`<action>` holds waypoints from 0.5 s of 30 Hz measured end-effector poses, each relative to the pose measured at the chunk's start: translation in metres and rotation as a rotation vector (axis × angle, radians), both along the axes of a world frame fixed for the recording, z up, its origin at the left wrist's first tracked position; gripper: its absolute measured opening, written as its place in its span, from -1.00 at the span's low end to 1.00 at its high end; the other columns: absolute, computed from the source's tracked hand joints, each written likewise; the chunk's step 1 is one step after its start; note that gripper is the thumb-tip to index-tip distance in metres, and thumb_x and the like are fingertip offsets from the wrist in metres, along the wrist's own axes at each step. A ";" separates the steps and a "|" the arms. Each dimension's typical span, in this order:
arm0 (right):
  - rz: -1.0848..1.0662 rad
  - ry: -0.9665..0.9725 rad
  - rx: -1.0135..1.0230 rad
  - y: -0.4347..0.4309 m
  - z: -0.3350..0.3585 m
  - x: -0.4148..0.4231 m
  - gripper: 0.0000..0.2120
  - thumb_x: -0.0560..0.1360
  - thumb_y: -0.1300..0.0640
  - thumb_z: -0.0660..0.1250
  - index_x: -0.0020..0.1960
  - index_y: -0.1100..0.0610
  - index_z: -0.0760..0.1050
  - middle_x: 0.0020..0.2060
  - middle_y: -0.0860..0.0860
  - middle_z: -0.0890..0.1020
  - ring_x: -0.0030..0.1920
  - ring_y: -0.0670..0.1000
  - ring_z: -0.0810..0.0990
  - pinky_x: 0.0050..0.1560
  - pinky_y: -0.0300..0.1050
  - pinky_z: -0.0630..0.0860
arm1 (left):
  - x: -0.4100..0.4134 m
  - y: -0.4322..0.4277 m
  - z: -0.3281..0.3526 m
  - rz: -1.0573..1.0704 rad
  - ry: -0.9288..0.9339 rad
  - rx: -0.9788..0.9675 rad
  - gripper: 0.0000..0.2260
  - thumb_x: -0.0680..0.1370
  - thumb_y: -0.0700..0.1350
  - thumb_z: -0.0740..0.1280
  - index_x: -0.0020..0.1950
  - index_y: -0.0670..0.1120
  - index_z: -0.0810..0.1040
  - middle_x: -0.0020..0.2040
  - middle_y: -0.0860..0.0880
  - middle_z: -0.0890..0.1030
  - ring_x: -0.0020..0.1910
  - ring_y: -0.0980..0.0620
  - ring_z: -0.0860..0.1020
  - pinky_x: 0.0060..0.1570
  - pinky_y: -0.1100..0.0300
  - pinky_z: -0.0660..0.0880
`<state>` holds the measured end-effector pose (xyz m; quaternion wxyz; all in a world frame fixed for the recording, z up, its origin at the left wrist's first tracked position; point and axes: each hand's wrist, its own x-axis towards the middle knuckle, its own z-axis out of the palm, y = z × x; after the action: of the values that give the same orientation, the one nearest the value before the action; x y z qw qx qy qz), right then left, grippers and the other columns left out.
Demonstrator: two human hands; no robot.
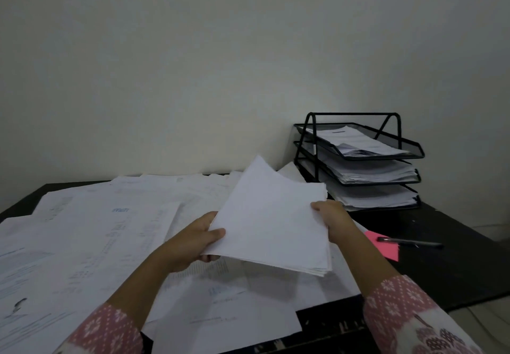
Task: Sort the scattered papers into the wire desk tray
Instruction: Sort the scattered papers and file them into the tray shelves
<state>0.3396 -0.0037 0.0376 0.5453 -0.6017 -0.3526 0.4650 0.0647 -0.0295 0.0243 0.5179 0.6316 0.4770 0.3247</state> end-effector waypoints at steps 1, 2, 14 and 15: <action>-0.020 -0.057 -0.015 -0.003 -0.003 0.008 -0.71 0.56 0.35 0.17 0.27 0.40 0.39 -0.13 0.20 0.56 -0.31 0.08 0.47 -0.30 -0.14 0.43 | 0.006 0.000 0.000 -0.018 0.005 -0.020 -0.71 0.63 -0.19 0.16 0.35 -0.03 0.34 -0.07 -0.13 0.55 -0.45 0.09 0.48 -0.51 0.27 0.35; -0.047 -0.114 -0.028 -0.006 -0.006 0.016 -0.70 0.55 0.38 0.16 0.27 0.43 0.38 -0.04 0.27 0.57 -0.31 0.08 0.46 -0.35 -0.18 0.42 | 0.013 0.000 0.000 -0.037 0.004 -0.034 -0.71 0.63 -0.18 0.18 0.35 -0.04 0.34 -0.08 -0.12 0.57 -0.45 0.08 0.48 -0.51 0.28 0.35; -0.198 -0.259 -0.121 -0.024 -0.019 0.100 -0.68 0.55 0.23 0.22 0.26 0.36 0.44 0.23 0.27 0.51 0.25 0.24 0.48 -0.06 -0.14 0.36 | 0.089 0.005 0.011 -0.272 -0.003 -0.140 -0.65 0.58 -0.22 0.26 0.35 -0.04 0.29 0.04 -0.08 0.60 -0.28 0.02 0.65 -0.49 0.34 0.46; -0.215 -0.240 -0.118 -0.023 -0.019 0.105 -0.67 0.55 0.24 0.22 0.26 0.37 0.44 0.23 0.28 0.51 0.25 0.24 0.48 -0.04 -0.13 0.37 | 0.096 0.007 0.010 -0.267 0.001 -0.139 -0.63 0.59 -0.24 0.24 0.37 -0.07 0.28 0.03 -0.08 0.59 -0.32 0.05 0.64 -0.51 0.36 0.41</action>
<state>0.4447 -0.0271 0.0189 0.5097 -0.7181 -0.3206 0.3487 0.1604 -0.0221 0.0340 0.5986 0.6522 0.4105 0.2188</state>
